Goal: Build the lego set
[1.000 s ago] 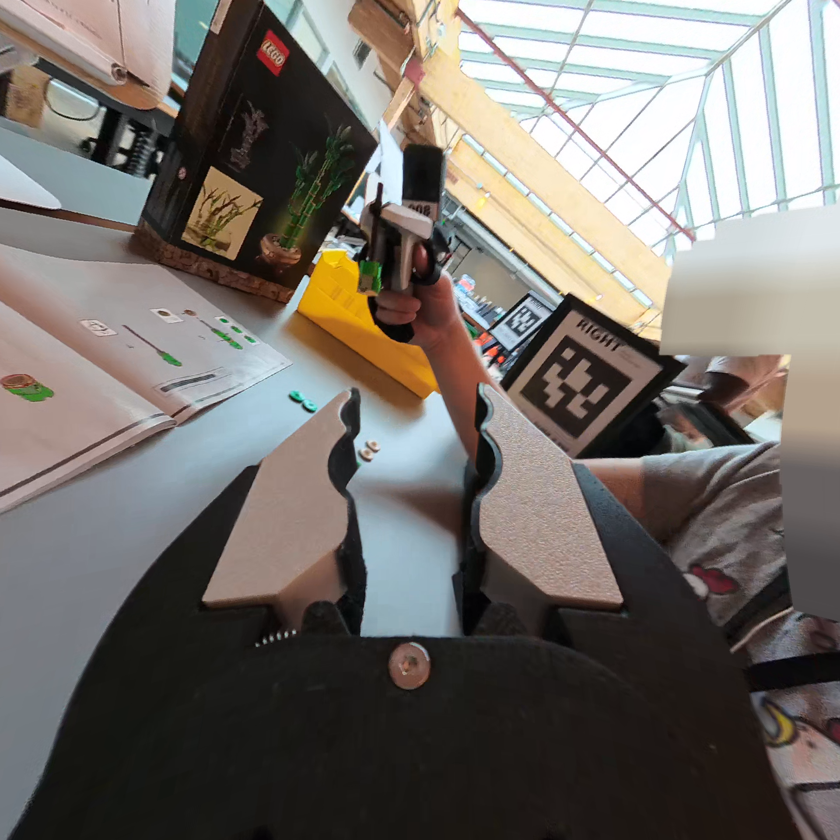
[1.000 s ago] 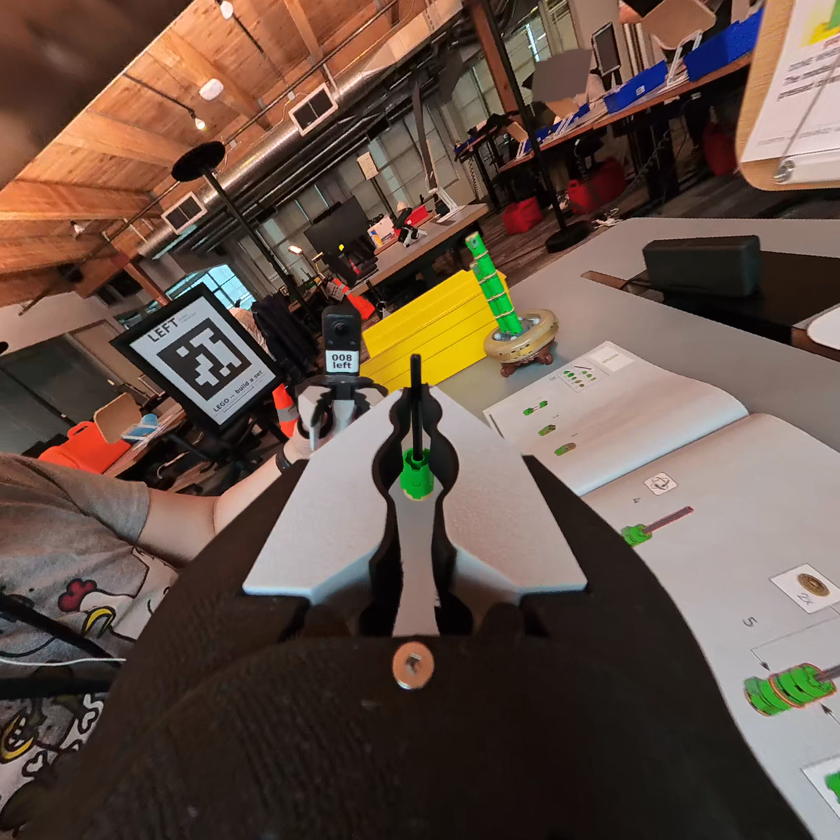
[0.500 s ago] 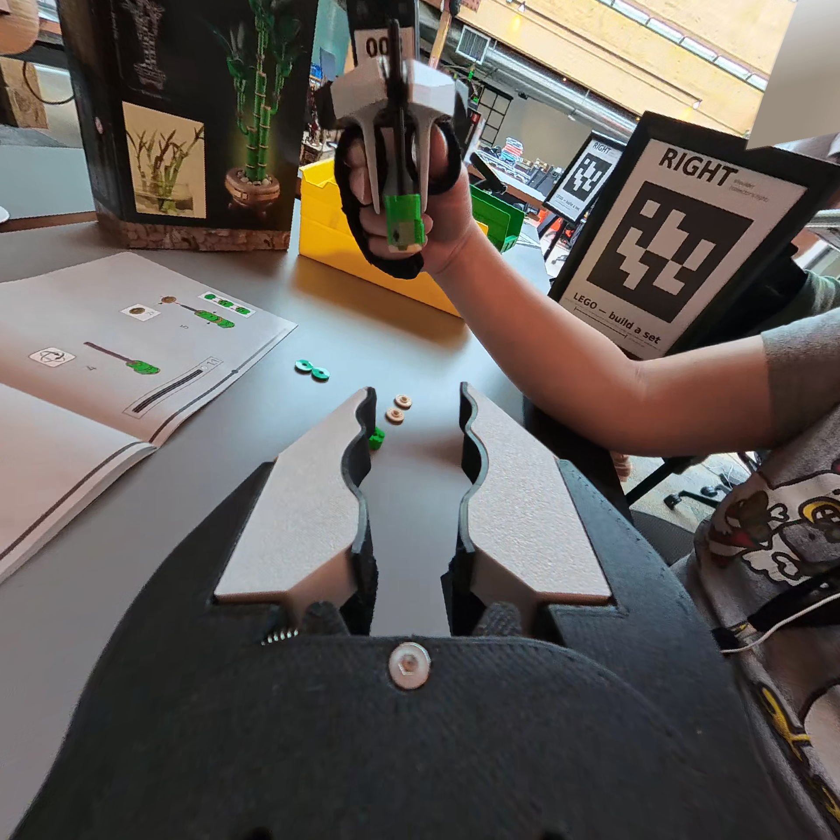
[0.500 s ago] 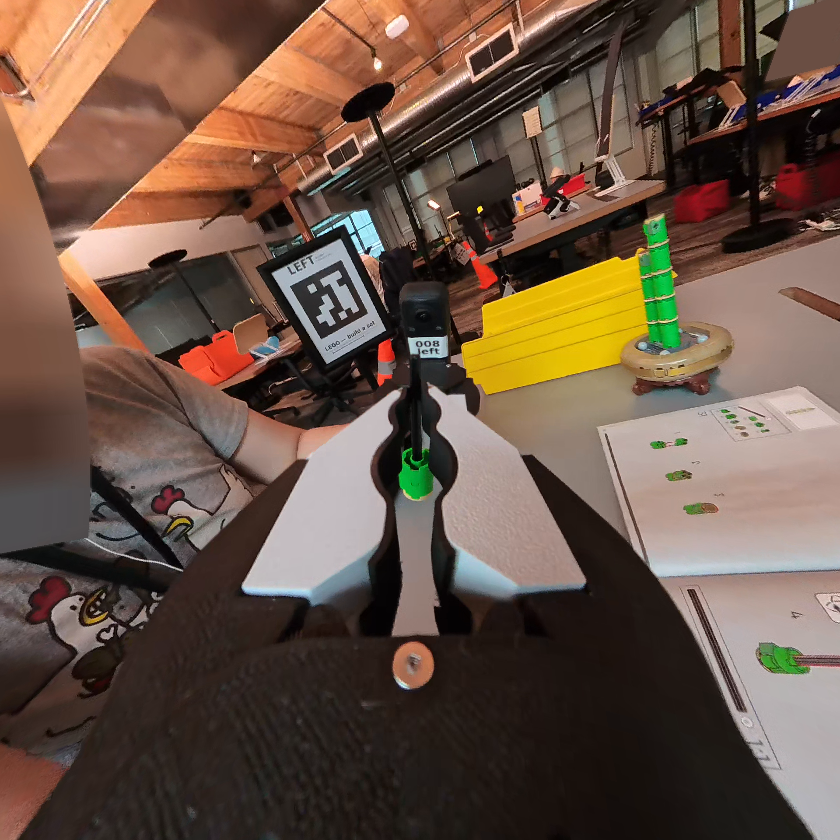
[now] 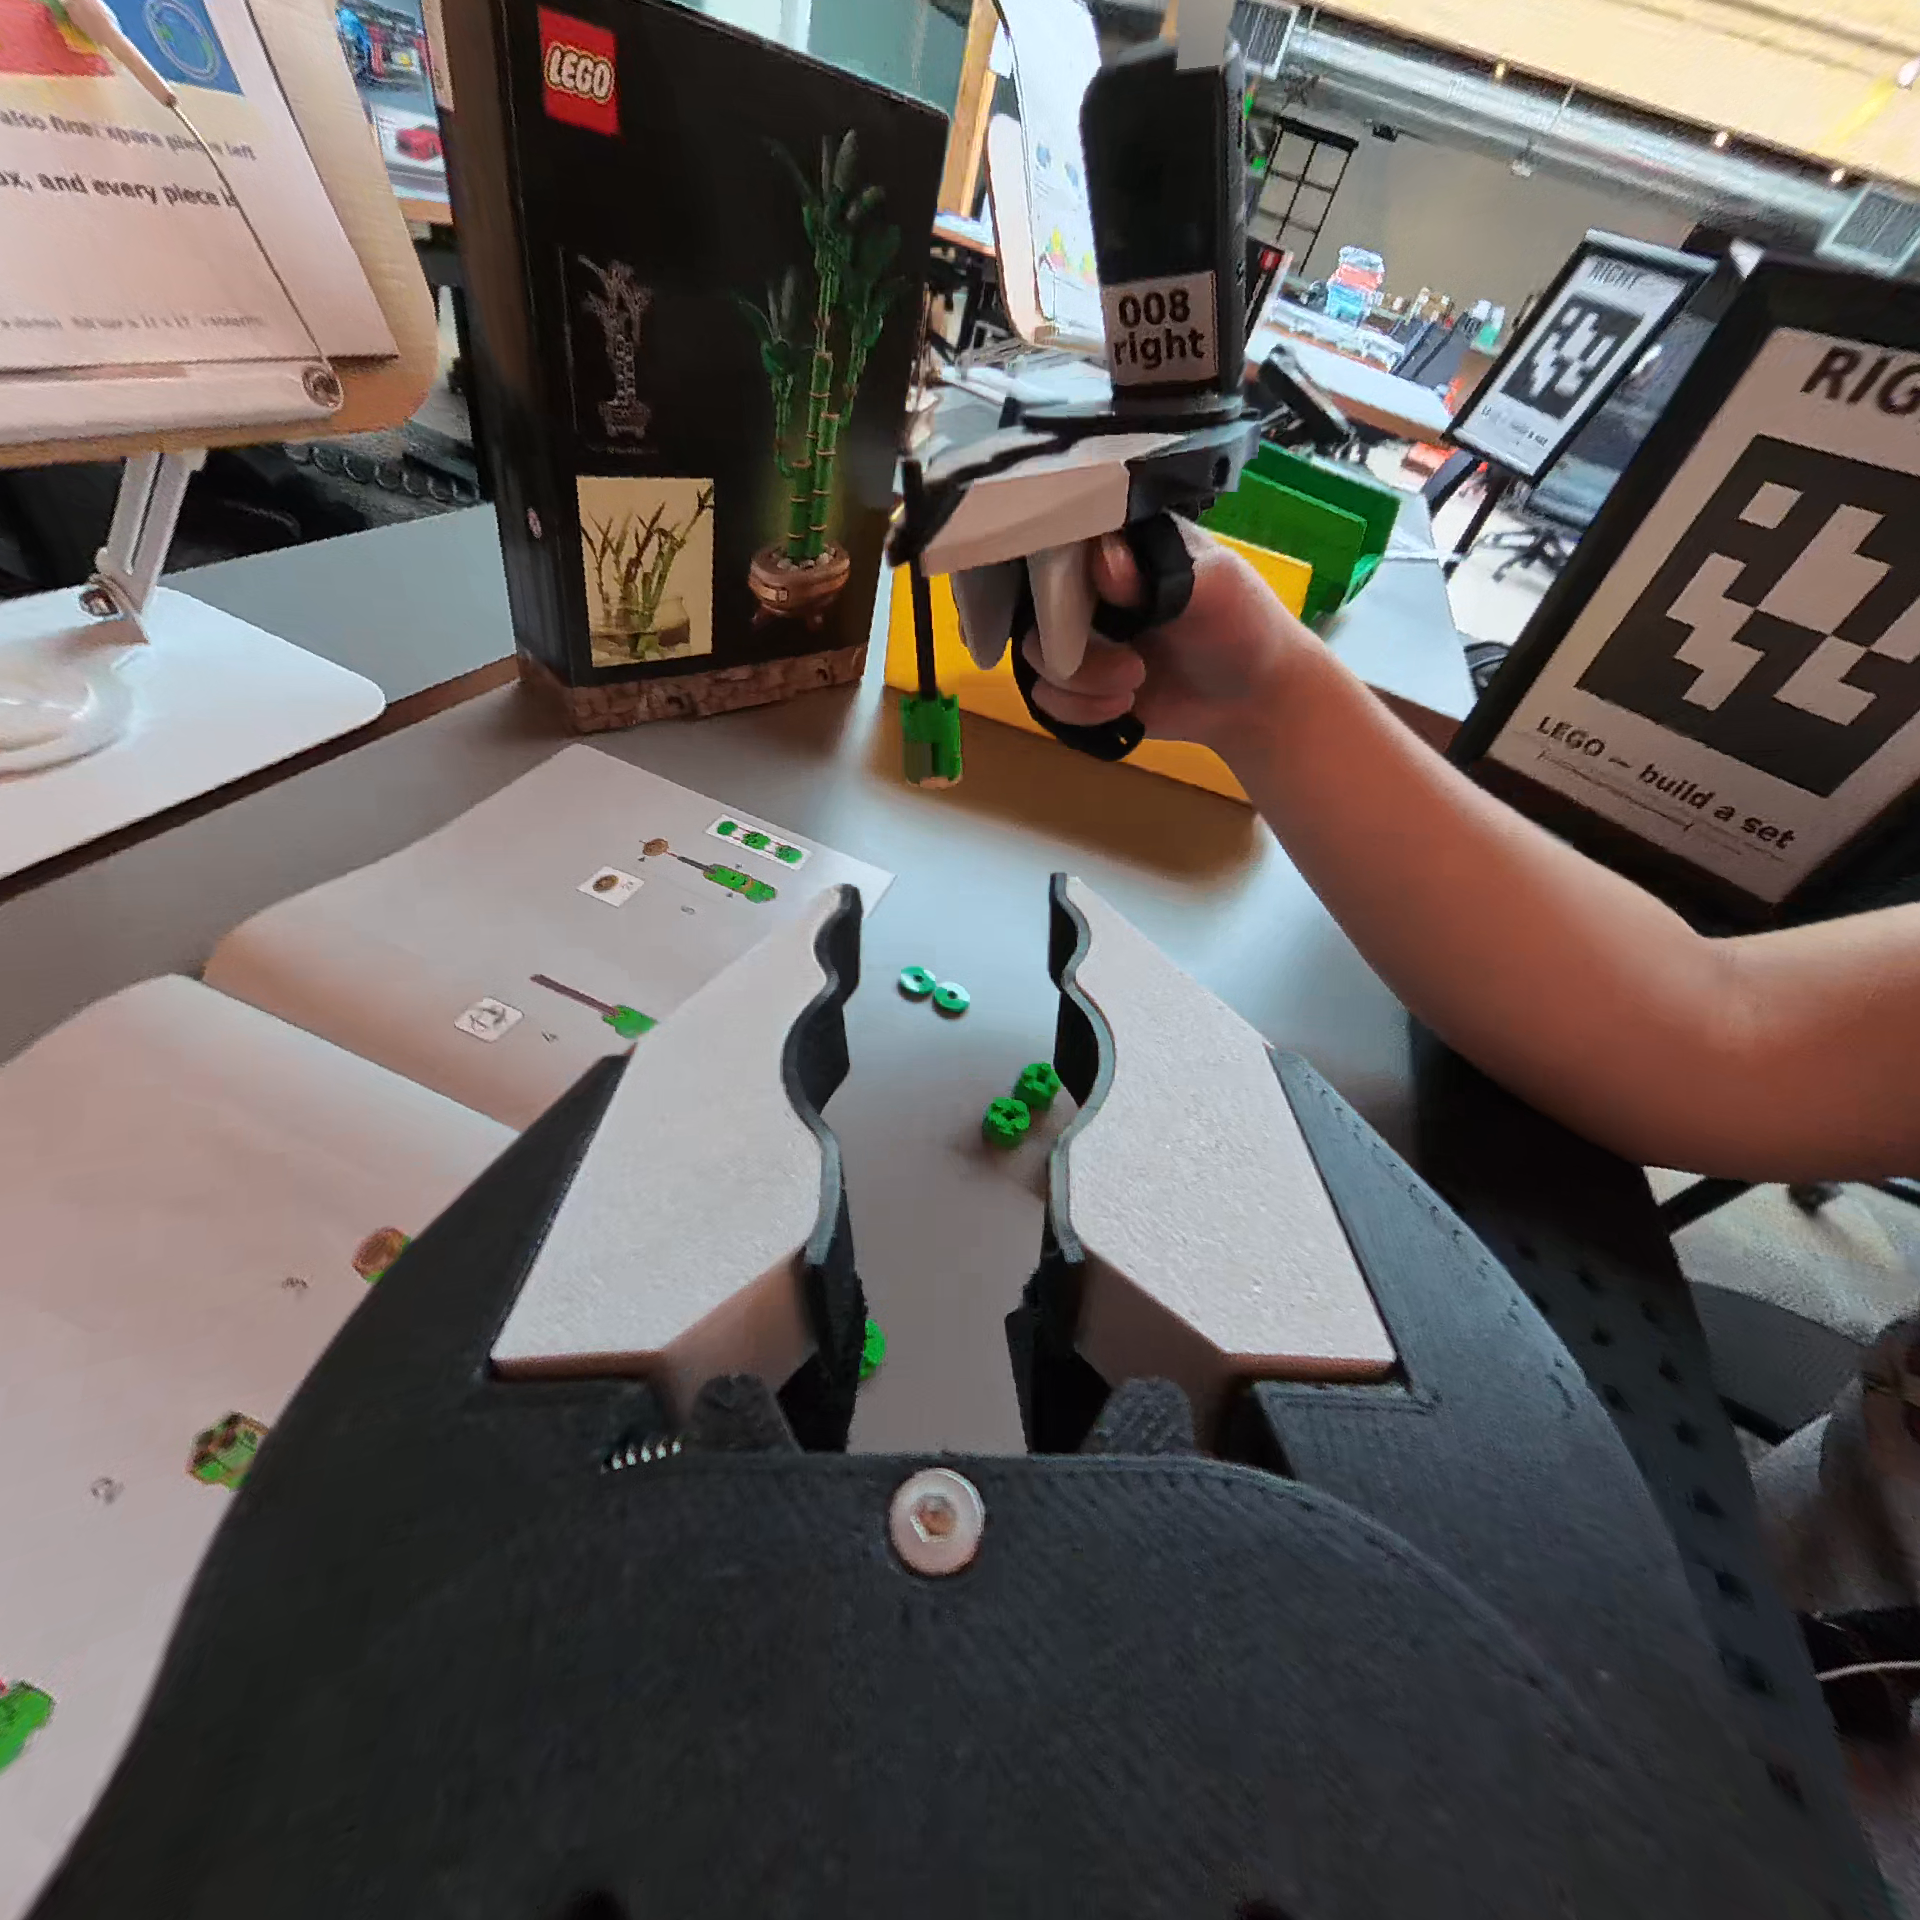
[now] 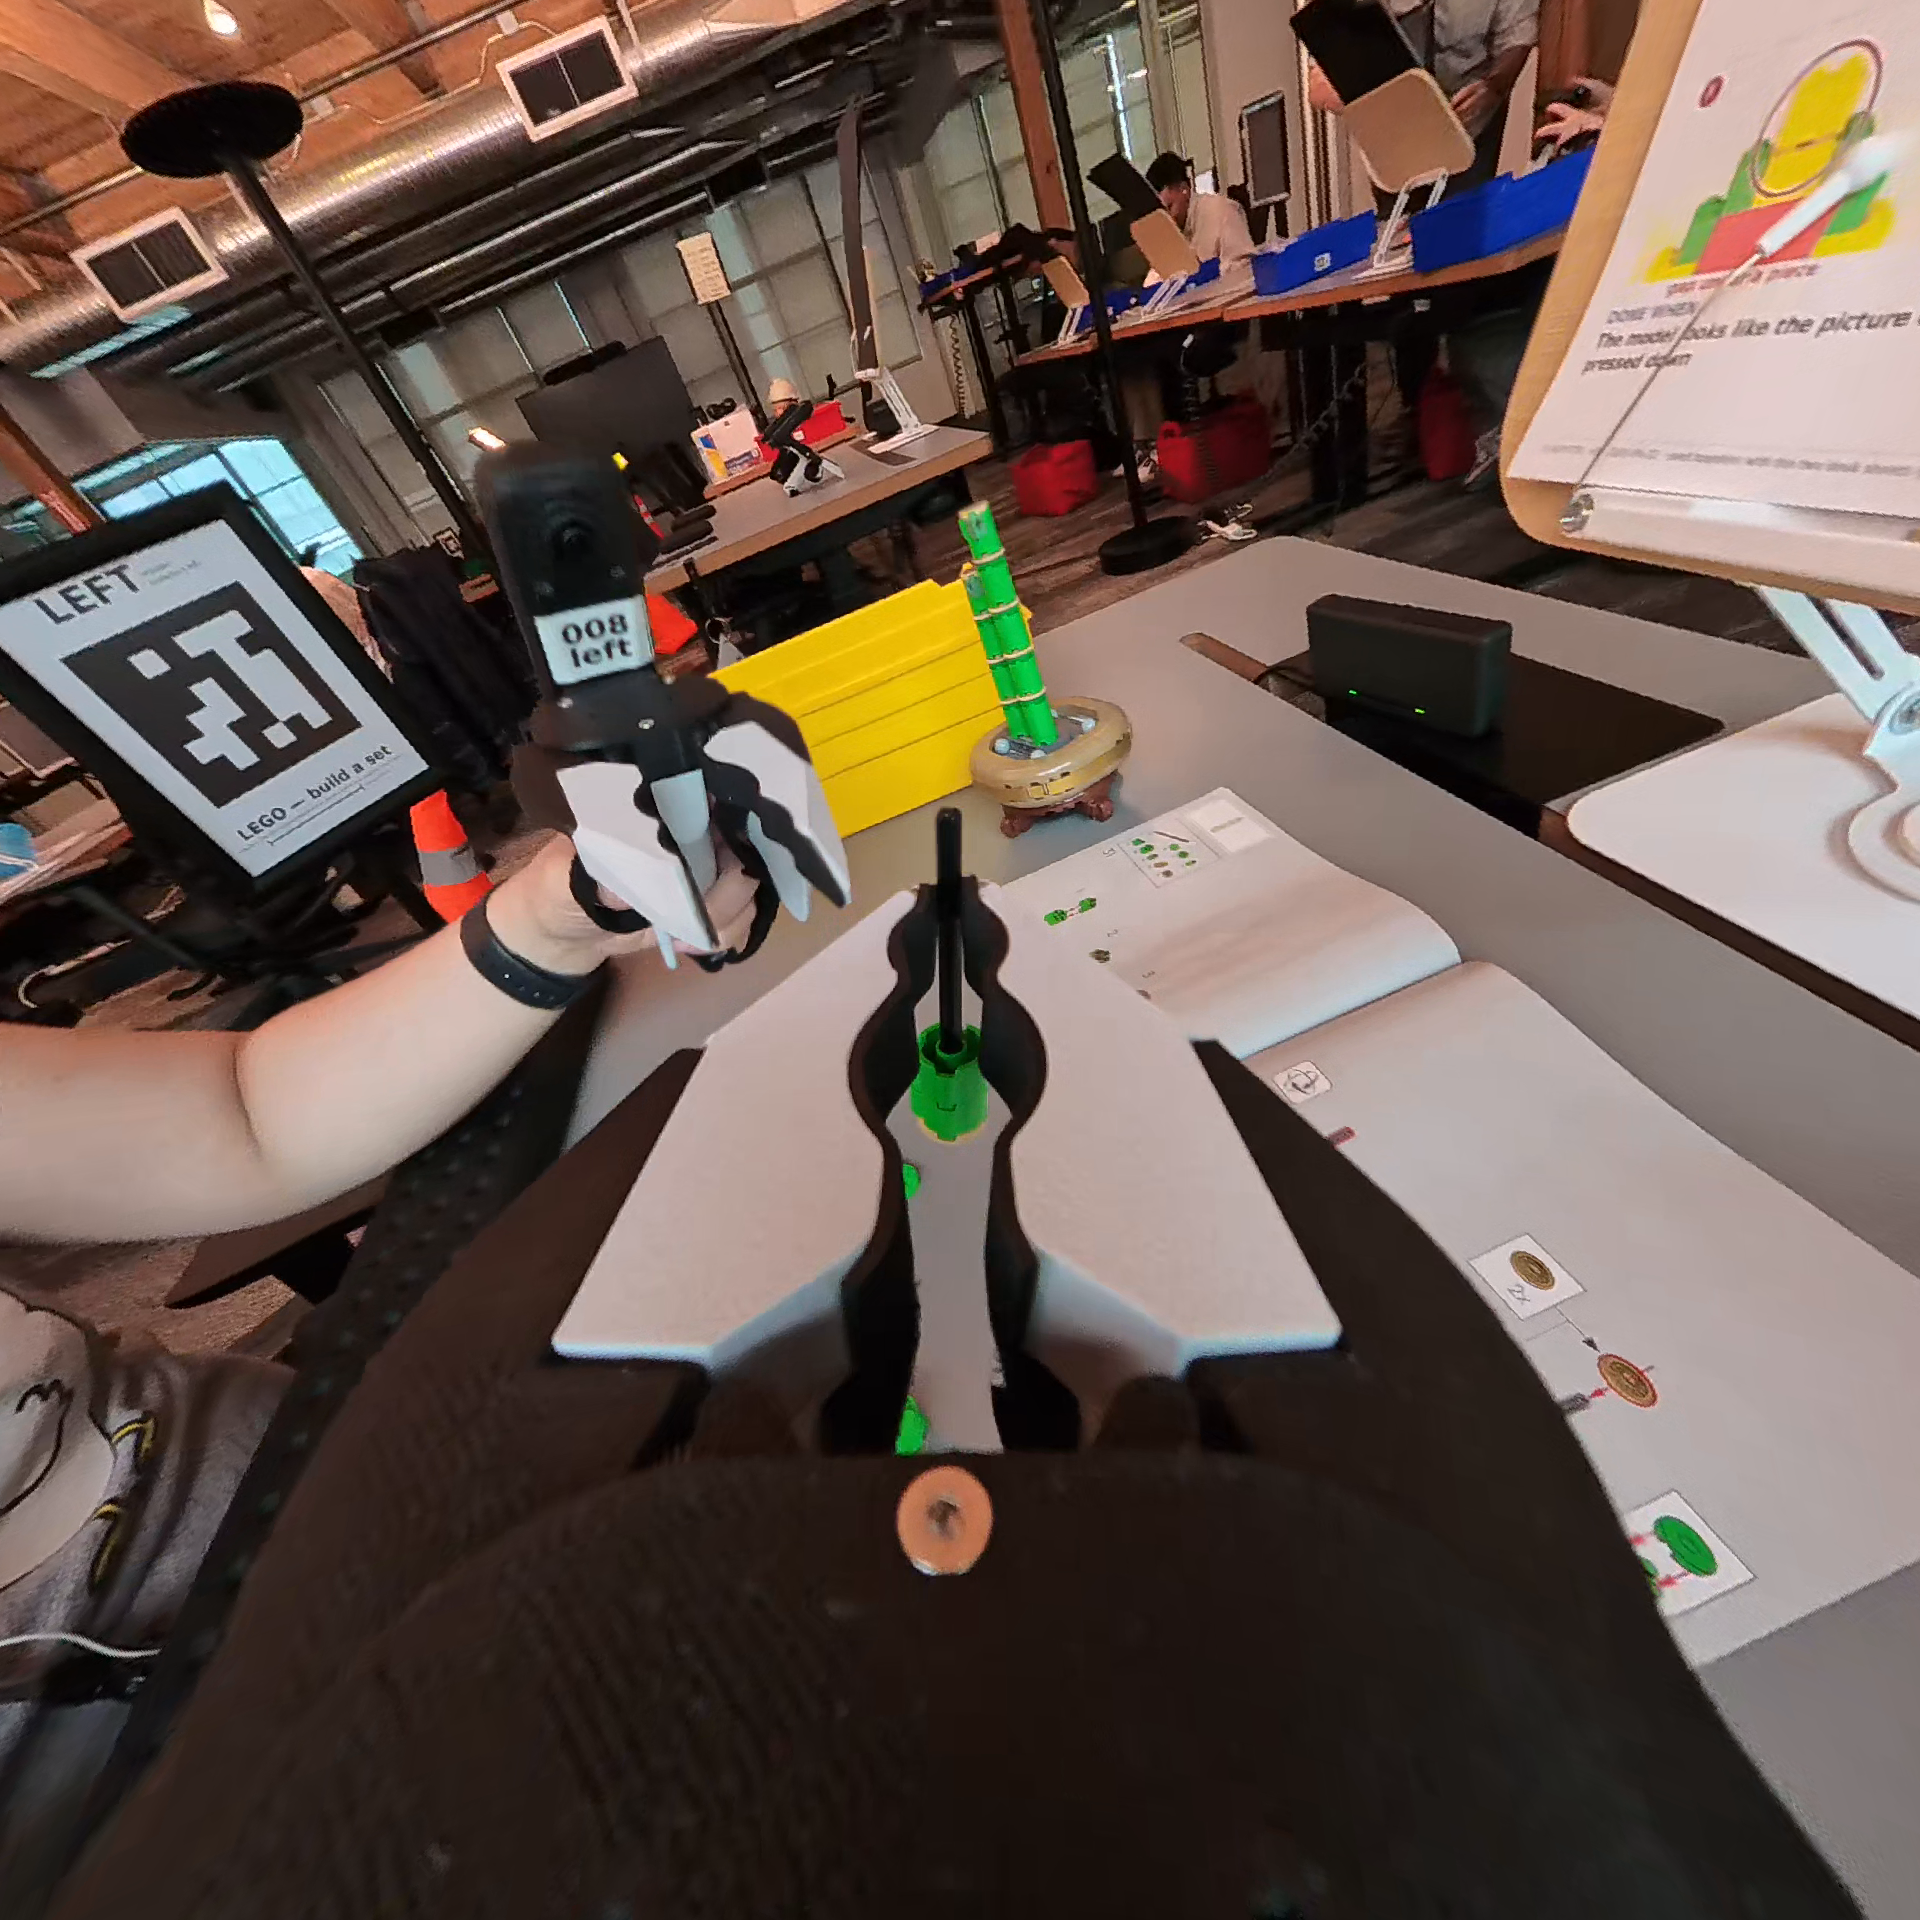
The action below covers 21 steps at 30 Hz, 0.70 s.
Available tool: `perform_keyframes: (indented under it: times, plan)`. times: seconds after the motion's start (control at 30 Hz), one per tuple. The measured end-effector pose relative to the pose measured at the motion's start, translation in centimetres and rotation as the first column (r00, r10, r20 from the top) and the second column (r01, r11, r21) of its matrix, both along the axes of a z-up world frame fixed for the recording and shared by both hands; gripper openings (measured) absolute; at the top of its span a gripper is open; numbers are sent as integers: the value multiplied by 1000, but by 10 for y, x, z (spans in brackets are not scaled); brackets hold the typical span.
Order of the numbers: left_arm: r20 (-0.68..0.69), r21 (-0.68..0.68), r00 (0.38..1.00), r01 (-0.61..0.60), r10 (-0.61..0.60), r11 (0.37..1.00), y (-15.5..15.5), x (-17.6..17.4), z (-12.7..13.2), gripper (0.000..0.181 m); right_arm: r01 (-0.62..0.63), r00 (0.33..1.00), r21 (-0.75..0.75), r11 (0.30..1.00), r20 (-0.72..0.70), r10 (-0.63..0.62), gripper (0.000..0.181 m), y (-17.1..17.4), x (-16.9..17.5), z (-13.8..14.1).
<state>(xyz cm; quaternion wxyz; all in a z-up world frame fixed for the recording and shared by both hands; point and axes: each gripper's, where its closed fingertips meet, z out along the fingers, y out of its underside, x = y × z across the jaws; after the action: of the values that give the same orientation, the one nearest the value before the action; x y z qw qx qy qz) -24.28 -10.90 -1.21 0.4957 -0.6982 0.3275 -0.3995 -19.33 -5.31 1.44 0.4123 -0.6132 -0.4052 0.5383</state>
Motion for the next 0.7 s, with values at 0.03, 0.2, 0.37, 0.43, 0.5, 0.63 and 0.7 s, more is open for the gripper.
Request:
perform_keyframes:
  times: [0.03,0.2,0.37,0.43,0.5,0.63,0.7]
  plan:
    - [-29,12,1000,2,-1,1000,6,4,0,35,8,1000,3,1000,5,-8,3,2,0,-2]
    - [-118,47,991,67,-61,997,21,35,1,35,9,1000,31,999,3,-9,3,0,-4,1]
    - [-132,41,986,107,-101,993,28,55,-8,30,-14,999,61,998,46,11,3,-4,-13,-3]
    - [-133,20,985,111,-107,994,31,59,-14,30,-13,998,76,997,65,8,3,-5,-17,-3]
    - [-132,7,986,104,-102,995,32,60,-20,32,-20,997,90,996,75,13,3,-8,-20,-2]
    - [-97,5,993,72,-72,997,33,54,-26,32,-25,995,104,994,103,14,3,-10,-25,-3]
    - [-48,9,997,67,-66,998,32,50,-23,29,-28,996,86,996,87,20,3,-10,-27,-2]
